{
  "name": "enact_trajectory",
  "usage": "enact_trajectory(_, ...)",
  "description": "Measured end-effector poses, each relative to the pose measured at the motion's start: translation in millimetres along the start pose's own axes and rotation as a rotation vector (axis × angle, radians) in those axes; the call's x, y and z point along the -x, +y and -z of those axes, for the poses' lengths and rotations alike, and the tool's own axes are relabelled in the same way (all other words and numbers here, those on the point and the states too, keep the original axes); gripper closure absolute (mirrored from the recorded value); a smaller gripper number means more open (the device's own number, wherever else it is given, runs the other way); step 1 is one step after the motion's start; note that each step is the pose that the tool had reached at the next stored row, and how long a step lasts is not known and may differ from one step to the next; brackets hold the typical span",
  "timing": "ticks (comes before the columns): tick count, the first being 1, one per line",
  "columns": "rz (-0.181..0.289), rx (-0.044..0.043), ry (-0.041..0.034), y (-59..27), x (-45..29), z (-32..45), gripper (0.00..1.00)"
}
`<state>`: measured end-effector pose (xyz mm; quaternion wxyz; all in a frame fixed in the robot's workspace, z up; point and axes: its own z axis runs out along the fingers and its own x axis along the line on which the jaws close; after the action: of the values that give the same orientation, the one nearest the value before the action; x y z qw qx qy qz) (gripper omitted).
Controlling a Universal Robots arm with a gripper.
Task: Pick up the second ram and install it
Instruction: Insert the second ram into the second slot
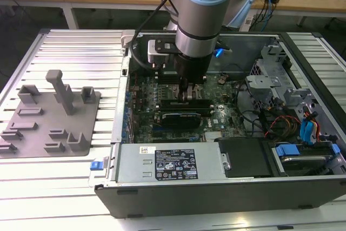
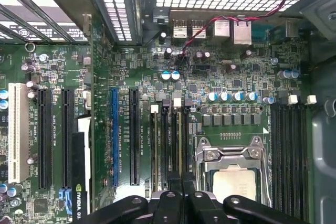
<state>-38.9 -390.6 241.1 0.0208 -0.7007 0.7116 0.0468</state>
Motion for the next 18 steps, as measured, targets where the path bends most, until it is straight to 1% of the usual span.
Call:
enact_trajectory(12,0.000,-0.0001,-0.0002,-0.1,0.0,-2.9,0.91)
enact_trajectory(18,0.000,0.0000,0.0001,0.5,0.0,-3.1,0.91)
